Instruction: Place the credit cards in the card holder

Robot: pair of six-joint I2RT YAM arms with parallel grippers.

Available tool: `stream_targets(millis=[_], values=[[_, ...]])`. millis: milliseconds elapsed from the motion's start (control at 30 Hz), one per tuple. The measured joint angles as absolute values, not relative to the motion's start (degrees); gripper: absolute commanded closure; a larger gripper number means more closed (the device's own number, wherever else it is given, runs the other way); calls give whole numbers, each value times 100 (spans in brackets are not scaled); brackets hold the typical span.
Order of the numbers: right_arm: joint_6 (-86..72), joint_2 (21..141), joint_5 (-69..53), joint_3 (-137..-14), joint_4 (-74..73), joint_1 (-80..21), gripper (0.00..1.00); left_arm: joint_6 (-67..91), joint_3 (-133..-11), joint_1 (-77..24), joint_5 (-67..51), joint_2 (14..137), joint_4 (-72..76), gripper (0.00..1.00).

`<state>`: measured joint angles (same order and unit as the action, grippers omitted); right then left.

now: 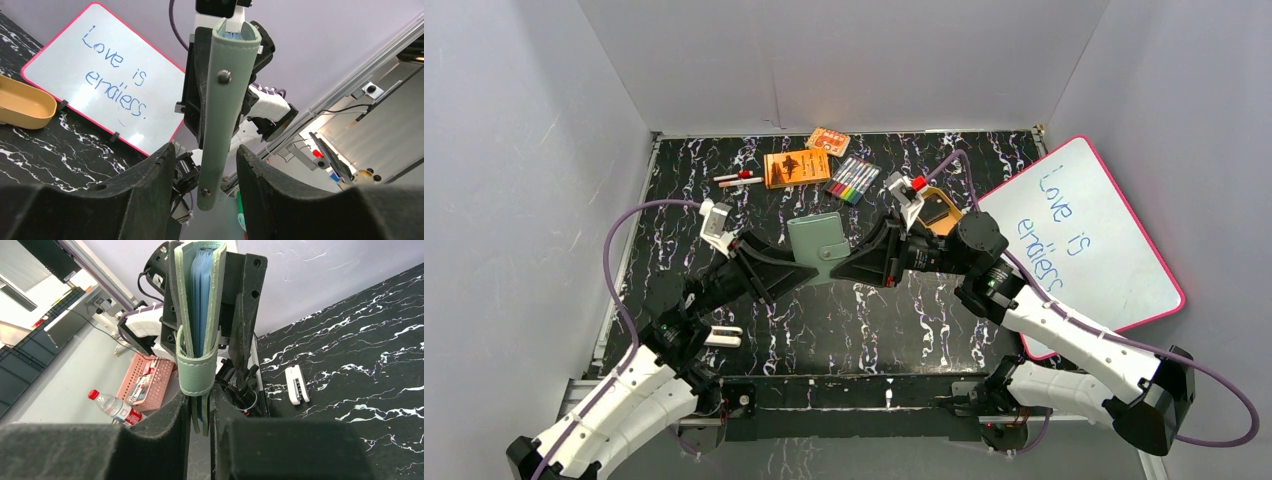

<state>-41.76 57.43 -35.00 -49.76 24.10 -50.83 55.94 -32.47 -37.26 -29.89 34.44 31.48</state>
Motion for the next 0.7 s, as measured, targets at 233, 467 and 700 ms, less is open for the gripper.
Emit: stream_targets(millis=[233,467,700], values=[[-4160,5741,-3444,-4969,2408,-5083,100,5699,-3048,-3726,-2624,3129,3120,62],[-4152,5743,-3444,-4899,2410,-5083,100,5769,-3048,-3726,-2587,3218,3142,61],[-4150,5749,-3448,-4884,2392,-5083,100,5944,-3039,-3726,-2617,3446,3398,63]])
